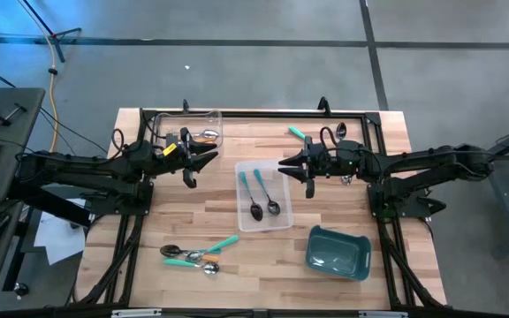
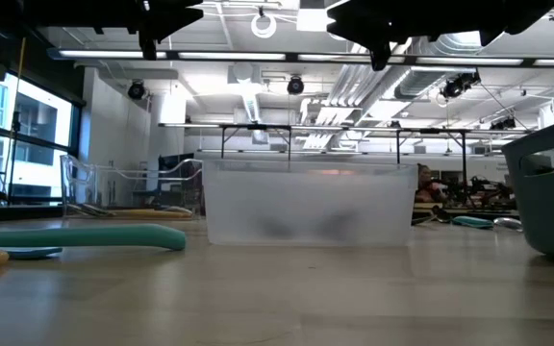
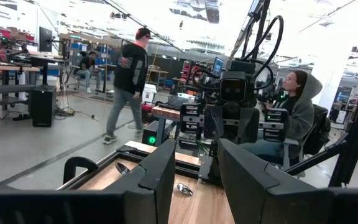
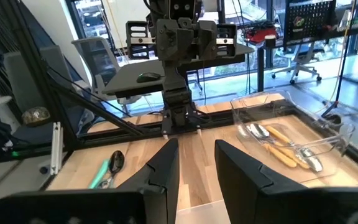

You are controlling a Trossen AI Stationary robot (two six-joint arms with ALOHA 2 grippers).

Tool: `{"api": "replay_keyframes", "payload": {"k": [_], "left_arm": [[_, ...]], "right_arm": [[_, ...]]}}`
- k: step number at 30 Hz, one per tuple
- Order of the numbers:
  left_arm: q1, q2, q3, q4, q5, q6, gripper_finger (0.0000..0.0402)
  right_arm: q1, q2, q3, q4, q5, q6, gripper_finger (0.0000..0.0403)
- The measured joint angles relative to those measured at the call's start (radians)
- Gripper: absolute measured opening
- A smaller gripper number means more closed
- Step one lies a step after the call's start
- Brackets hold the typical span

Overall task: Sort silverware by color (type)
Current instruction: Put the light blue spoon into the blue bin

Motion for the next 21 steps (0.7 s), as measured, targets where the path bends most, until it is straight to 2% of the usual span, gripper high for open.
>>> {"api": "replay_keyframes", "payload": {"k": [21], "left_arm": [[0.0,0.0,0.0,-0.013,0.0,-0.001,0.0113]], "right_arm": [[0.0,0.0,0.0,0.043,0.0,-0.026,0.0087]]}}
